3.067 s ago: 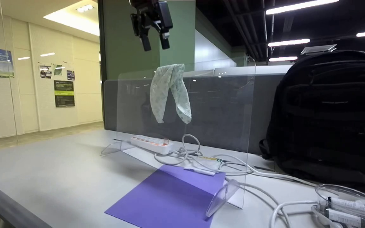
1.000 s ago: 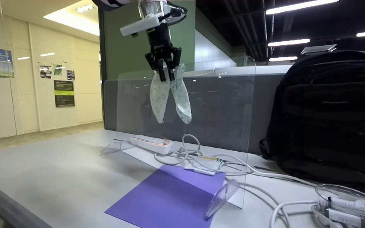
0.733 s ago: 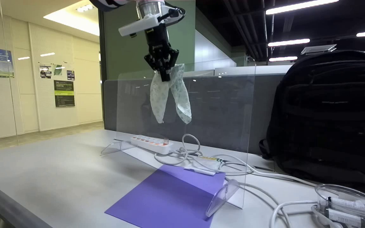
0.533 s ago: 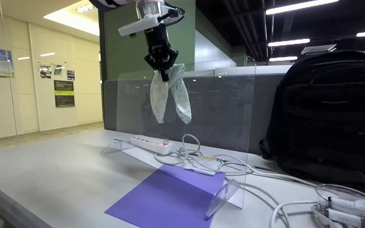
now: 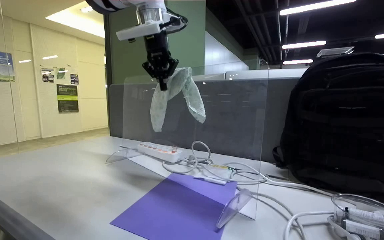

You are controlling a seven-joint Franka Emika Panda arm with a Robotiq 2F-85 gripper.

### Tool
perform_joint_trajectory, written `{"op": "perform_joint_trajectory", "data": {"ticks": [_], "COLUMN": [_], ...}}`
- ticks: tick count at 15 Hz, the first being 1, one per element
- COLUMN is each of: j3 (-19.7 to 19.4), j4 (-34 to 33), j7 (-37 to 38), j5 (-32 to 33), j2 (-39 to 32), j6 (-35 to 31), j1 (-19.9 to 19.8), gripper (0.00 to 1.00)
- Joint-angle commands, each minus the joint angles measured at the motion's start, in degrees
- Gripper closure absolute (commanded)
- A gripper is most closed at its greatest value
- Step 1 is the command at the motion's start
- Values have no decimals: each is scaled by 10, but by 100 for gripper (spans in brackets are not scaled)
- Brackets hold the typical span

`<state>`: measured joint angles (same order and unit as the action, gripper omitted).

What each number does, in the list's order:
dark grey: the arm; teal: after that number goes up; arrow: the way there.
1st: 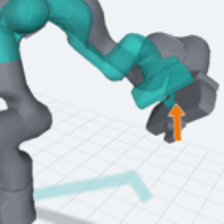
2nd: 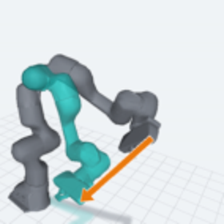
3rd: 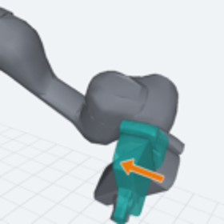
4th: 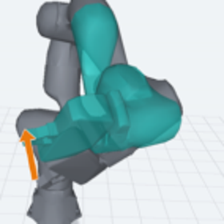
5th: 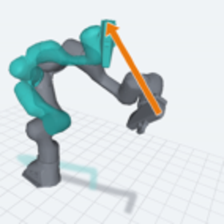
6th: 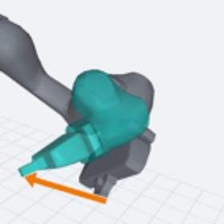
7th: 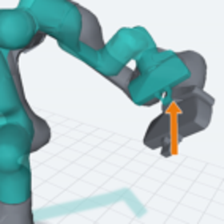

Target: Take the towel and put it on the table

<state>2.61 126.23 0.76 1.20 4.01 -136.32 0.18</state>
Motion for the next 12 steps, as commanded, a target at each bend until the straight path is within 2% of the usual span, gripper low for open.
{"op": "perform_joint_trajectory", "data": {"ticks": [1,12], "j3": [3,15], "j4": [32,132], "j7": [-21,-18], "j5": [-25,-24], "j2": [13,18], "j6": [26,76], "j1": [18,36], "gripper": [100,100]}}
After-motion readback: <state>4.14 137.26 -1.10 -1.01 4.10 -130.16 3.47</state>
